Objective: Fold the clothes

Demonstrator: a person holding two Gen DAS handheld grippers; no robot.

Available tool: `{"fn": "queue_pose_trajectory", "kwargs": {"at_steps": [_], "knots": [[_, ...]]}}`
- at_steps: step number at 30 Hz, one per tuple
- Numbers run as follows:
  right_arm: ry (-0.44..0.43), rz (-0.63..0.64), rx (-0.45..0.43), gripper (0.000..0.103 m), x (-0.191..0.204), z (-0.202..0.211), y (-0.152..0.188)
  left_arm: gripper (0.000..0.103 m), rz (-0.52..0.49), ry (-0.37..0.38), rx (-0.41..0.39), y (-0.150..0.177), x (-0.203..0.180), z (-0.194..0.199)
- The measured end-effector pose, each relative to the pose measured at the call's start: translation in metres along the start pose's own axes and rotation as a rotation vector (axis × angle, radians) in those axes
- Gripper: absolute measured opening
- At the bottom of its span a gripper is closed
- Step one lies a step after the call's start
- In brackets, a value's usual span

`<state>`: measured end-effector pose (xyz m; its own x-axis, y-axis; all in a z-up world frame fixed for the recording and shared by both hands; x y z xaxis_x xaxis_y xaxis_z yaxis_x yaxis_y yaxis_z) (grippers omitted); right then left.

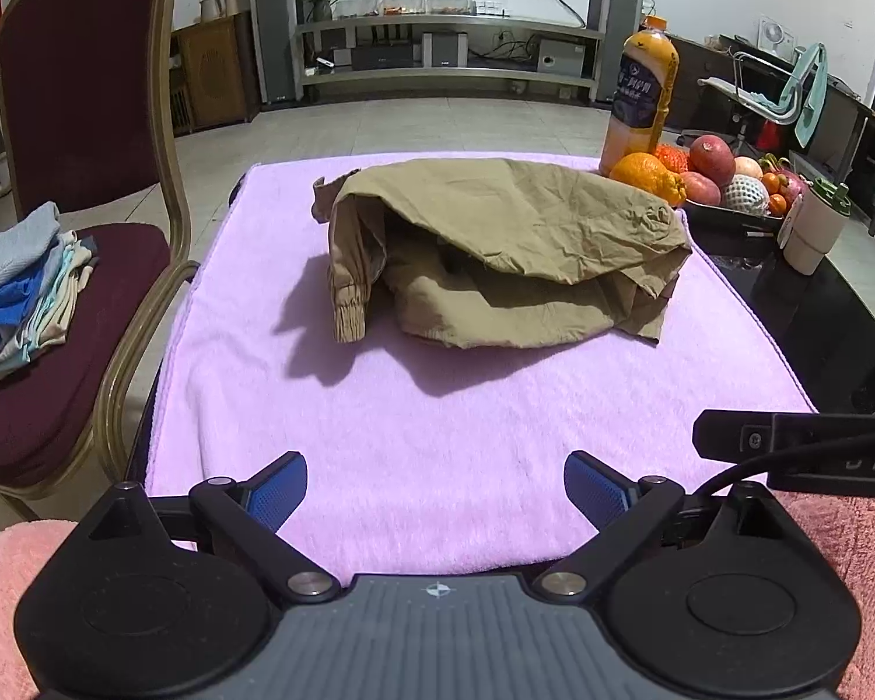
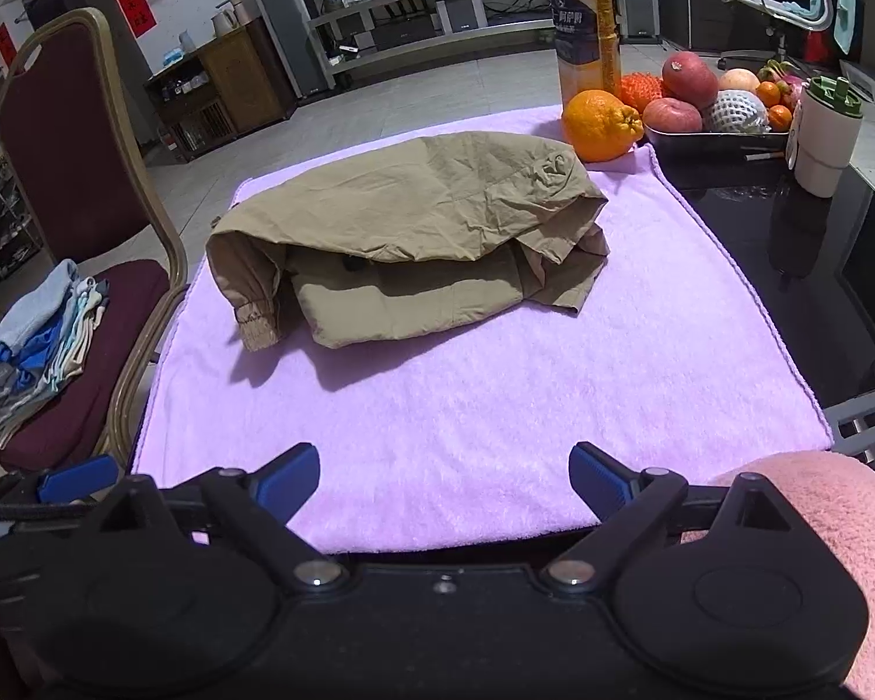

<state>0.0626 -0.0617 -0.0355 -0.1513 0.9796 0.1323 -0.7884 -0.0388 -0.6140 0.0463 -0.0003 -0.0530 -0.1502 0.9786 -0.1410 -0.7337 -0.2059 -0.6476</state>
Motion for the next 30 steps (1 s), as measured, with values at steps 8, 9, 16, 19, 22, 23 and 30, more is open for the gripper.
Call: {"fn": "queue_pose_trajectory", "kwargs": {"at_steps": [8,9,16,19,22,23,30], "knots": [[0.005,0.012,0.0,0.095,0.0005,-0.001,0.0029,0.095,-0.005,-0.01,-0.002,0.0019,0.0017,-0.0021],[0.008,0.011,0.004,0.095,0.0008,-0.0016,0.0018,0.095,-0.006,-0.011,-0.003,0.0021,0.0019,-0.0024],[0.011,0.013,0.013,0.096,0.0007,-0.0031,0.002,0.095,-0.003,-0.014,0.002,0.0009,0.0022,-0.0017],[0.01,0.014,0.017,0.096,0.0005,-0.0036,0.0023,0.095,-0.002,-0.014,0.004,0.0014,0.0021,-0.0015],[0.008,0.014,0.016,0.097,0.0004,-0.003,0.0029,0.095,-0.002,-0.015,0.006,0.0011,0.0019,-0.0016],[0.007,0.014,0.017,0.097,0.0001,-0.0027,0.0027,0.095,-0.002,-0.015,0.006,0.0009,0.0018,-0.0019],[0.006,0.013,0.019,0.097,0.0003,-0.0031,0.0027,0.095,-0.001,-0.015,0.01,0.0007,0.0023,-0.0023]]}}
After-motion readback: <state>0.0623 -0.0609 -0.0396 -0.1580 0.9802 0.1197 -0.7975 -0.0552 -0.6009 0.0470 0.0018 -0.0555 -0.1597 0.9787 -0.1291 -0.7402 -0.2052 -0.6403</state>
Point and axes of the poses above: each gripper's, at about its wrist camera, not at the fingertips, and z roughly against the way its jaws point, x to its left, y to its underside, the point moved 7 cm from there along -z, roughly the way its jaws point, and after that the axes turned 12 degrees about z, right-handed, at the moved point
